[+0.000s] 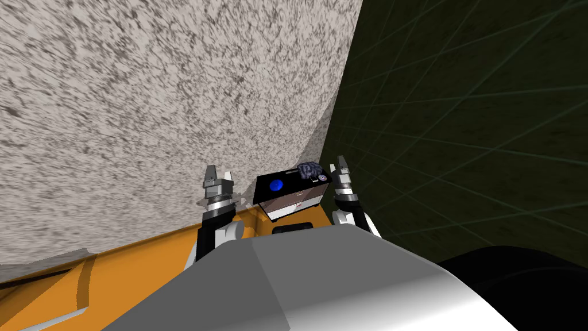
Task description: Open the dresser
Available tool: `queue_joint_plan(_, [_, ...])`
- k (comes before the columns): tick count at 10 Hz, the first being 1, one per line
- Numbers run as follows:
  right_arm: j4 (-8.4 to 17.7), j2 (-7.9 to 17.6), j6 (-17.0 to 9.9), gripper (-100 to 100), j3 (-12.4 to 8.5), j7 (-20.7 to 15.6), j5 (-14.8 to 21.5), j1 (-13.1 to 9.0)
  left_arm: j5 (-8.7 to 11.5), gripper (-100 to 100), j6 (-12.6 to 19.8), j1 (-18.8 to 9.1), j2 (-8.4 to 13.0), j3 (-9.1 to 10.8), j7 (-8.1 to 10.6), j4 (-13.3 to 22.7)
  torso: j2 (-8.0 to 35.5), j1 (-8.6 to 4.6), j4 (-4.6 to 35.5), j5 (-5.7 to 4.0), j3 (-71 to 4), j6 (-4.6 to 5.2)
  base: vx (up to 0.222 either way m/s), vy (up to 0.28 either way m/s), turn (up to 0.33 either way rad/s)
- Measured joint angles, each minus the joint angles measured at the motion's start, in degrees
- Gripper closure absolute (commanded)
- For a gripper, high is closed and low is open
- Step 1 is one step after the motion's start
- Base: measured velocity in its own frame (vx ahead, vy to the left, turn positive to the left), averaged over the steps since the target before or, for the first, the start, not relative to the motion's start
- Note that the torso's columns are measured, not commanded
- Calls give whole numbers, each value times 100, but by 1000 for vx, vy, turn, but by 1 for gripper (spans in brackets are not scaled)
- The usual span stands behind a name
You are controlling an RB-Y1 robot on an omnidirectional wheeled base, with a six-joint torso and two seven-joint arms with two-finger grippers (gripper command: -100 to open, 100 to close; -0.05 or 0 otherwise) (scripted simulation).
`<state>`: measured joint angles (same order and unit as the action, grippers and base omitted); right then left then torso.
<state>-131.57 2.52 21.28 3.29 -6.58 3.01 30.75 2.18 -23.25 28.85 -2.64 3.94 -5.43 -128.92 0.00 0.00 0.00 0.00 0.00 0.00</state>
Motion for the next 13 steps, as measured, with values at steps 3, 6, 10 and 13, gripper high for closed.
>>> queue_joint_plan(3, [-1, 0, 0, 0, 0, 0, 0, 0, 0, 0, 0, 0, 0, 0, 0, -1, 1003, 0, 1006, 0, -2014, 0, 0, 0, 0])
queue_joint_plan(6, [-1, 0, 0, 0, 0, 0, 0, 0, 0, 0, 0, 0, 0, 0, 0, -1, 2269, 0, 2268, 0, -4536, 0, 0, 0, 0])
queue_joint_plan(10, [-2, 0, 1, -100, 0, 0, 0, 0, 0, 0, -1, 0, 0, 0, 0, -2, 3962, 0, 3960, 0, -7919, 0, 2, 1, 10])
queue_joint_plan(13, [286, 310, -329, -100, 180, 14, 400, -68, 0, 0, 0, 0, 0, 0, 0, 1, 4221, 1, 4221, 0, -8452, 0, 1, 6, 45])
